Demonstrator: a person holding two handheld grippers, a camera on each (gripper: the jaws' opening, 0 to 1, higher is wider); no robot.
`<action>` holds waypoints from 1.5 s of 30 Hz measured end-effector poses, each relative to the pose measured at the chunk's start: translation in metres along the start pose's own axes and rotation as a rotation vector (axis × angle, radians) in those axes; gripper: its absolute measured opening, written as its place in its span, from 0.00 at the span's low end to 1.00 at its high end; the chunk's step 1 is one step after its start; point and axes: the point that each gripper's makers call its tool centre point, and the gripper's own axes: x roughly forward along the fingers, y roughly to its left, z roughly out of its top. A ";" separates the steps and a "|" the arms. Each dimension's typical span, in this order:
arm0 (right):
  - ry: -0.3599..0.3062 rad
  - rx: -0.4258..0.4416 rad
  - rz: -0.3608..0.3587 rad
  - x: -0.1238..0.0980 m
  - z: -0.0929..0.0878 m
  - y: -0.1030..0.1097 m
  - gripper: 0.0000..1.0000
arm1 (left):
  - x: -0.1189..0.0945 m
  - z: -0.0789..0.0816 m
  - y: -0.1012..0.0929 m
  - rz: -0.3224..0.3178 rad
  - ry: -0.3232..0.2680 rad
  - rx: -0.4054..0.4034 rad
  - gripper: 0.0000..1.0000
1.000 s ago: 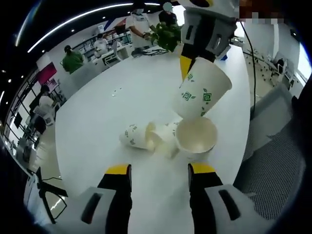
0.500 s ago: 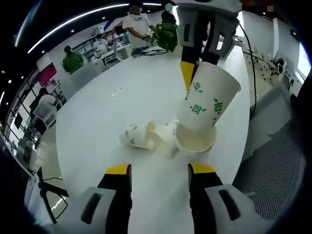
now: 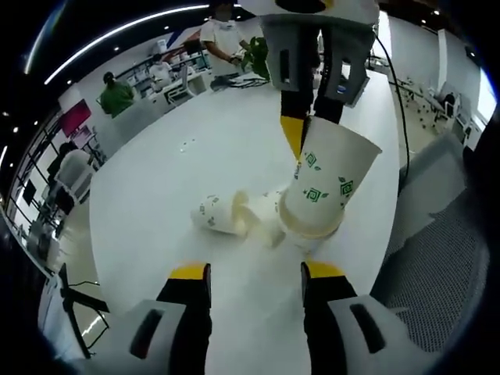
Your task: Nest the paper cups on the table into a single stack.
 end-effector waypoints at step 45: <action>0.067 0.120 0.071 0.025 0.010 -0.010 0.00 | -0.006 -0.002 0.004 -0.045 -0.106 -0.174 0.48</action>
